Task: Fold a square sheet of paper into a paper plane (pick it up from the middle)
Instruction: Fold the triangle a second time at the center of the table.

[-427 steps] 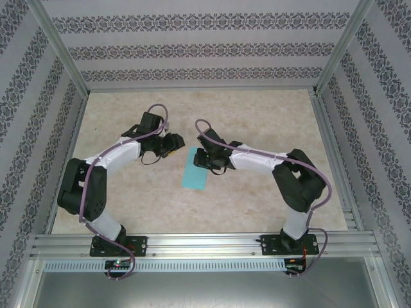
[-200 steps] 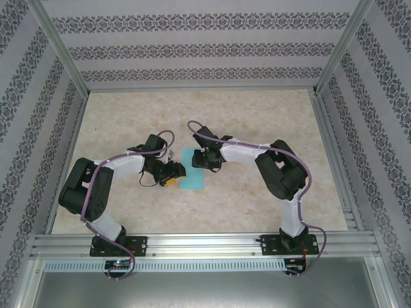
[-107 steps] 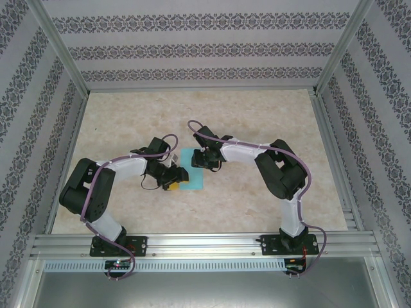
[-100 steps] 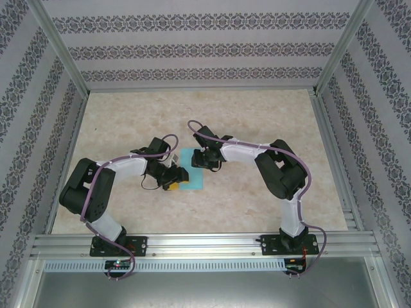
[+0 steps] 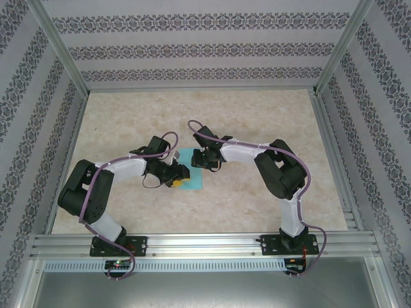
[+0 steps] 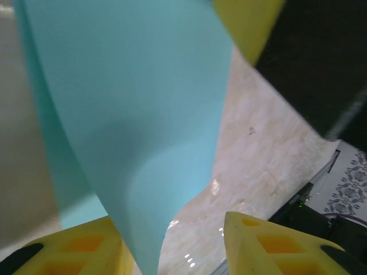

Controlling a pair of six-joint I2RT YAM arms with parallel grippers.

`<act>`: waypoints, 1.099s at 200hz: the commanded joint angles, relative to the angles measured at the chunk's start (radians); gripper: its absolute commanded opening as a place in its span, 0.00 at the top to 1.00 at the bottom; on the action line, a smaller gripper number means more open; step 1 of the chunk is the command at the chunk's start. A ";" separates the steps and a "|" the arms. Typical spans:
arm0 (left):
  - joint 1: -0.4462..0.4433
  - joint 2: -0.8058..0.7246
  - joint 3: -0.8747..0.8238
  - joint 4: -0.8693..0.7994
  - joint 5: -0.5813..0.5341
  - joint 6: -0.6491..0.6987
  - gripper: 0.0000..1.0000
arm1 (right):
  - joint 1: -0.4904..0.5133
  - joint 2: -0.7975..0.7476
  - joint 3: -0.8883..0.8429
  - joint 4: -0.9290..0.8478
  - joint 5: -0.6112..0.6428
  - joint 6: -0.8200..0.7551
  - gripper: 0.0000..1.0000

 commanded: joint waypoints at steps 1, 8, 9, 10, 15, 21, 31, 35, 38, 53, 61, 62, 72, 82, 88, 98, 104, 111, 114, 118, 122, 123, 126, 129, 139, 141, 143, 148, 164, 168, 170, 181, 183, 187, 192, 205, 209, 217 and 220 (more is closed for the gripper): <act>-0.010 -0.023 0.005 0.079 0.046 -0.023 0.56 | 0.001 0.037 -0.029 -0.008 -0.028 0.016 0.76; -0.010 -0.019 0.010 0.085 0.046 -0.026 0.57 | 0.000 0.038 -0.029 -0.004 -0.034 0.018 0.76; -0.009 -0.018 0.011 0.085 0.046 -0.026 0.56 | 0.000 0.038 -0.030 -0.004 -0.035 0.019 0.76; -0.009 -0.018 0.013 0.085 0.047 -0.025 0.56 | 0.000 0.038 -0.030 -0.004 -0.036 0.019 0.76; -0.009 -0.013 0.015 0.091 0.048 -0.025 0.56 | 0.000 0.036 -0.032 0.000 -0.040 0.020 0.77; -0.010 -0.008 0.019 0.099 0.048 -0.026 0.56 | 0.000 0.035 -0.032 0.002 -0.046 0.021 0.77; -0.010 0.004 0.027 0.111 0.049 -0.029 0.56 | -0.001 0.030 -0.035 0.009 -0.056 0.024 0.77; -0.009 0.009 0.029 0.117 0.049 -0.031 0.56 | -0.002 0.028 -0.037 0.013 -0.061 0.025 0.77; -0.010 0.012 0.031 0.121 0.049 -0.032 0.56 | -0.003 0.025 -0.039 0.016 -0.064 0.026 0.77; -0.009 0.033 0.040 0.139 0.048 -0.034 0.55 | -0.011 0.004 -0.053 0.039 -0.089 0.032 0.77; -0.009 0.041 0.043 0.149 0.047 -0.032 0.54 | -0.016 -0.012 -0.061 0.050 -0.099 0.036 0.77; -0.009 0.043 0.043 0.151 0.047 -0.032 0.54 | -0.015 -0.014 -0.062 0.051 -0.099 0.036 0.76; -0.010 0.053 0.046 0.168 0.047 -0.035 0.52 | -0.025 -0.031 -0.074 0.067 -0.112 0.039 0.76; -0.009 0.062 0.048 0.182 0.046 -0.039 0.50 | -0.031 -0.045 -0.082 0.076 -0.127 0.041 0.76; -0.010 0.067 0.050 0.190 0.046 -0.040 0.49 | -0.037 -0.052 -0.086 0.082 -0.138 0.042 0.76; -0.009 0.076 0.054 0.199 0.045 -0.040 0.48 | -0.044 -0.064 -0.094 0.092 -0.150 0.044 0.75; -0.009 0.080 0.056 0.199 0.041 -0.039 0.48 | -0.048 -0.072 -0.099 0.095 -0.157 0.045 0.74; -0.011 0.087 0.055 0.200 0.038 -0.037 0.48 | -0.053 -0.086 -0.107 0.102 -0.162 0.046 0.74; -0.010 0.090 0.056 0.200 0.038 -0.036 0.48 | -0.057 -0.093 -0.110 0.104 -0.164 0.047 0.73; -0.009 0.093 0.056 0.201 0.036 -0.035 0.48 | -0.061 -0.105 -0.117 0.112 -0.166 0.047 0.72; -0.011 0.097 0.055 0.202 0.035 -0.036 0.48 | -0.064 -0.116 -0.126 0.119 -0.166 0.049 0.72; -0.010 0.098 0.055 0.201 0.035 -0.035 0.48 | -0.065 -0.120 -0.128 0.121 -0.166 0.049 0.71; -0.010 0.099 0.053 0.201 0.035 -0.034 0.48 | -0.067 -0.131 -0.135 0.129 -0.165 0.049 0.71; -0.009 0.100 0.054 0.200 0.033 -0.033 0.48 | -0.069 -0.139 -0.143 0.137 -0.165 0.049 0.70; -0.011 0.105 0.051 0.199 0.022 -0.032 0.50 | -0.073 -0.171 -0.171 0.167 -0.171 0.050 0.67; -0.010 0.105 0.051 0.199 0.021 -0.032 0.51 | -0.074 -0.175 -0.174 0.172 -0.173 0.050 0.67; -0.010 0.105 0.049 0.197 0.019 -0.033 0.51 | -0.075 -0.181 -0.181 0.176 -0.175 0.050 0.67; -0.009 0.106 0.048 0.197 0.018 -0.033 0.54 | -0.076 -0.195 -0.192 0.189 -0.179 0.050 0.66; -0.011 0.107 0.045 0.191 0.006 -0.031 0.61 | -0.076 -0.228 -0.229 0.229 -0.193 0.050 0.65; -0.010 0.106 0.042 0.189 0.002 -0.032 0.63 | -0.076 -0.233 -0.241 0.240 -0.201 0.050 0.65; -0.010 0.106 0.043 0.187 0.001 -0.030 0.64 | -0.076 -0.236 -0.245 0.247 -0.204 0.051 0.66; -0.009 0.107 0.042 0.181 -0.006 -0.030 0.69 | -0.073 -0.240 -0.260 0.273 -0.224 0.053 0.66; -0.011 0.107 0.042 0.179 -0.006 -0.030 0.69 | -0.073 -0.239 -0.260 0.275 -0.225 0.053 0.66; -0.010 0.107 0.041 0.177 -0.010 -0.030 0.70 | -0.072 -0.237 -0.260 0.276 -0.228 0.053 0.66; -0.009 0.106 0.040 0.177 -0.011 -0.028 0.71 | -0.069 -0.233 -0.261 0.275 -0.232 0.053 0.66; -0.009 0.106 0.036 0.171 -0.016 -0.027 0.73 | -0.062 -0.217 -0.252 0.277 -0.246 0.047 0.67; -0.010 0.106 0.037 0.170 -0.017 -0.026 0.74 | -0.059 -0.211 -0.251 0.275 -0.247 0.045 0.67; -0.009 0.105 0.037 0.169 -0.019 -0.025 0.75 | -0.054 -0.201 -0.243 0.272 -0.250 0.042 0.68; -0.009 0.105 0.037 0.167 -0.020 -0.024 0.76 | -0.052 -0.197 -0.241 0.272 -0.253 0.042 0.68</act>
